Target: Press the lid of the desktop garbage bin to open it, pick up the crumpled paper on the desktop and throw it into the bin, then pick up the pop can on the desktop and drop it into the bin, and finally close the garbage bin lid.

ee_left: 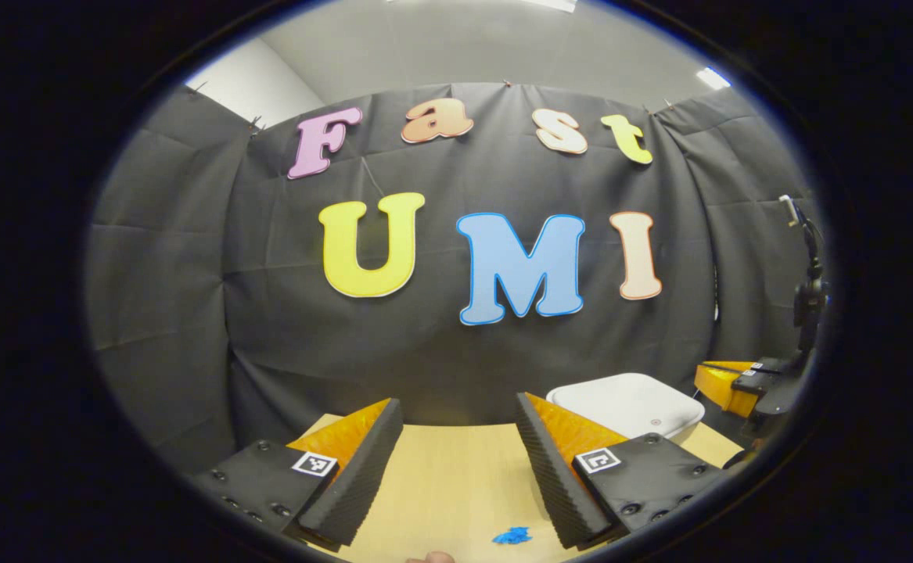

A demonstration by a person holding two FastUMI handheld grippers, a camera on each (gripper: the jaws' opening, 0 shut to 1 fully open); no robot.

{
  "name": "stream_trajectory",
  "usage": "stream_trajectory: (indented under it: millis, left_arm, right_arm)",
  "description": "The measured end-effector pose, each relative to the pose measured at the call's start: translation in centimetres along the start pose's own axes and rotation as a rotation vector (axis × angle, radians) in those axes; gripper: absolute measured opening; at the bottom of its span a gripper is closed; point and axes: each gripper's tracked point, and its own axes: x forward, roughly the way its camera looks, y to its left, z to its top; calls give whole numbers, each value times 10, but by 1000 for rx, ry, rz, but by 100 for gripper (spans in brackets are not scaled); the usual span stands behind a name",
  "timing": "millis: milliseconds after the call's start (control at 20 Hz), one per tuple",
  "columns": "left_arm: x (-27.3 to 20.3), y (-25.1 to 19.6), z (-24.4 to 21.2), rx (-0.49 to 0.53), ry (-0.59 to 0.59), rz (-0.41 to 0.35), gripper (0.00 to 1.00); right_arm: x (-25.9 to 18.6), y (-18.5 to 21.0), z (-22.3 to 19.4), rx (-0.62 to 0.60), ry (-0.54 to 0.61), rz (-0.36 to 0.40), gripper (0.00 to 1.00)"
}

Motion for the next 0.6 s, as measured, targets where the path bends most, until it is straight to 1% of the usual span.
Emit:
stream_trajectory:
  millis: [250, 450, 500, 600]
  left_arm:
    - [3, 2, 0, 5, -1, 2, 95]
    - [4, 4, 0, 5, 3, 4, 95]
    - [5, 5, -2, 3, 5, 5, 95]
    - [3, 7, -5, -2, 10, 6, 95]
  right_arm:
    - [15, 9, -27, 3, 85, 39, 2]
    - [19, 13, -52, 6, 155, 49, 2]
    - [17, 13, -49, 10, 135, 47, 2]
    - [18, 14, -53, 10, 141, 49, 2]
